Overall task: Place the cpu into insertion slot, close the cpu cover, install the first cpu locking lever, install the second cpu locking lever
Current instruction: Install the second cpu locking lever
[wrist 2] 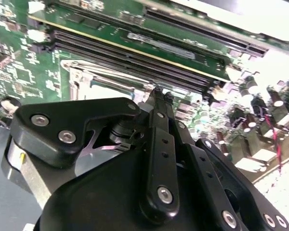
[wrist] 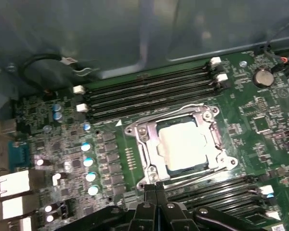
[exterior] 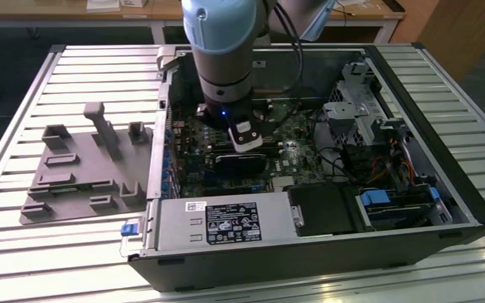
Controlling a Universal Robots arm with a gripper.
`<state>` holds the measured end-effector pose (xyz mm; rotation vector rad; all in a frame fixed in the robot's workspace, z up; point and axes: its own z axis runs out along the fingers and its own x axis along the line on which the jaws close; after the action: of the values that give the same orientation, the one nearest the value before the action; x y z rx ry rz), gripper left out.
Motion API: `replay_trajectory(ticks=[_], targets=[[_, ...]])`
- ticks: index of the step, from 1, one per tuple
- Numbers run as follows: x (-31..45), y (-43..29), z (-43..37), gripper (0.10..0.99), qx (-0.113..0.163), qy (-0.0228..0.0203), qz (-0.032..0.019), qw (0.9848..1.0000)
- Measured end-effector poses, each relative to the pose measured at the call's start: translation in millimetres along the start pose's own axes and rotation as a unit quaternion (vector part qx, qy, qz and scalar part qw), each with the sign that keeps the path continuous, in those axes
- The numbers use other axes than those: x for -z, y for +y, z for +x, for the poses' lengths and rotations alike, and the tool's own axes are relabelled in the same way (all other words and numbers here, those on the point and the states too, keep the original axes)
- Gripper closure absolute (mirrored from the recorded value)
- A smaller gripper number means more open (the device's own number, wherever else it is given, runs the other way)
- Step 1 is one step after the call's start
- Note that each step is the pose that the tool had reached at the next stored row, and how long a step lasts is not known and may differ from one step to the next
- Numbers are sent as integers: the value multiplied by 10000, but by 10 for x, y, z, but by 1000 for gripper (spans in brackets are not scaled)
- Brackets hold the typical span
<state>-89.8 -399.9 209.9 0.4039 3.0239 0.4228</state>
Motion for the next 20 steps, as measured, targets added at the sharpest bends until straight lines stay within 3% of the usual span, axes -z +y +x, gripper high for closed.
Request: replay_trajectory(ticks=[6, 13, 20], targets=[[-19, 56, -122, 984, -46, -16, 12, 10000], [-47, 147, -181, 984, -58, -26, 32, 10000], [-89, 285, -245, 984, -59, -32, 53, 10000]])
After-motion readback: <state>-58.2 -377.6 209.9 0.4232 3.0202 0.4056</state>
